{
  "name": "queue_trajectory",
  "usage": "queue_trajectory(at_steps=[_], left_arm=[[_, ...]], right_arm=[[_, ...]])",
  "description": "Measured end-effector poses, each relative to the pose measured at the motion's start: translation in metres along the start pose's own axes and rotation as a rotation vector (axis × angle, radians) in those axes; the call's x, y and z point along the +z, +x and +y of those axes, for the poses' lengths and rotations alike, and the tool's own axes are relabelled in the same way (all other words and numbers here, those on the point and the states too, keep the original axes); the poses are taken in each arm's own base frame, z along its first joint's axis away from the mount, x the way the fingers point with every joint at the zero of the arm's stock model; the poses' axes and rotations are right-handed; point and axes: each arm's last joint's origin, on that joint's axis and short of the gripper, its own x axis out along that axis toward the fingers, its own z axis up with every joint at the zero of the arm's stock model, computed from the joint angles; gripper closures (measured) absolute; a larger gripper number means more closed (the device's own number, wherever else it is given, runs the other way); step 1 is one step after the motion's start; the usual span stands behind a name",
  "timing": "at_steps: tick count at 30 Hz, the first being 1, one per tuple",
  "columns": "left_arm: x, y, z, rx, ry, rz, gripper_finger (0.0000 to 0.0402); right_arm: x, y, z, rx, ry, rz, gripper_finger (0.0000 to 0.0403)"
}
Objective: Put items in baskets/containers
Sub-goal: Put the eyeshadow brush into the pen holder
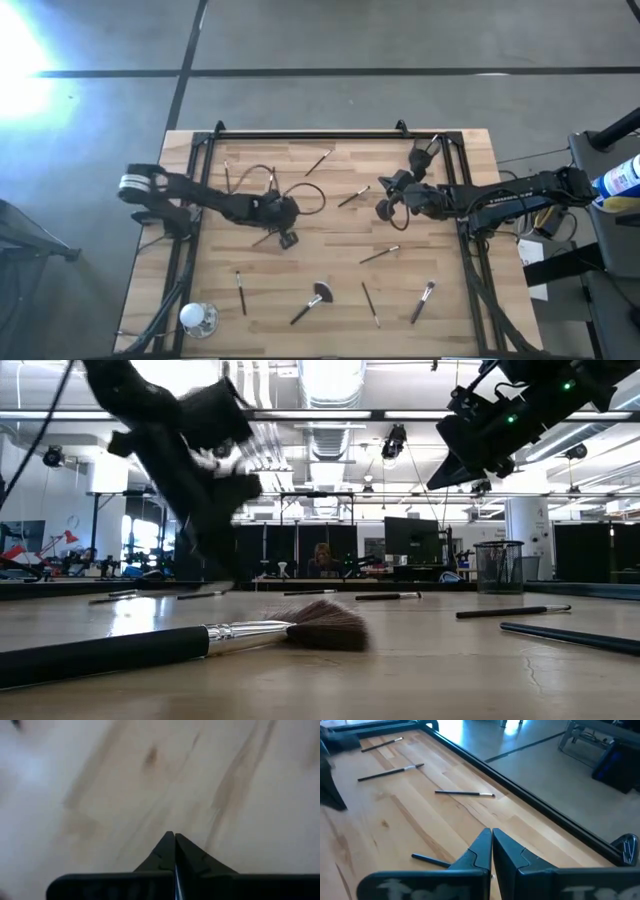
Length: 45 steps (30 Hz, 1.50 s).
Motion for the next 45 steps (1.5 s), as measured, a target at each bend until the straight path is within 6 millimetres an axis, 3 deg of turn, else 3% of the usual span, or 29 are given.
queue_trajectory(at_steps=[5,10,13,19,29,37,45], left_arm=[[-0.008,-0.026,0.007,-0.112,-0.061,-0.257,0.0401],[-0.019,-0.046,0.013,-0.351,-0.108,-0.603,0.0401],[-0.025,-0.052,0.016,-0.444,-0.082,-0.755,0.0401],[-0.019,-0.062,0.012,-0.593,0.026,-0.973,0.0401],[0.028,-0.047,-0.013,-0.576,0.176,-1.090,0.0401],[0.052,-0.038,-0.025,-0.557,0.237,-1.138,0.0401],[0.055,-0.039,-0.026,-0.550,0.247,-1.149,0.0401]], right_arm=[[-0.004,0.001,0.000,0.000,-0.003,0.003,0.0394],[-0.014,0.004,0.007,0.048,0.013,-0.066,0.0394],[-0.022,0.009,0.016,0.128,0.023,-0.112,0.0394],[-0.036,0.024,0.044,0.395,0.012,-0.214,0.0394],[-0.038,0.039,0.086,0.554,0.017,-0.394,0.0385],[-0.025,0.032,0.101,0.593,0.021,-0.447,0.0308],[-0.013,0.025,0.114,0.626,0.032,-0.491,0.0238]])
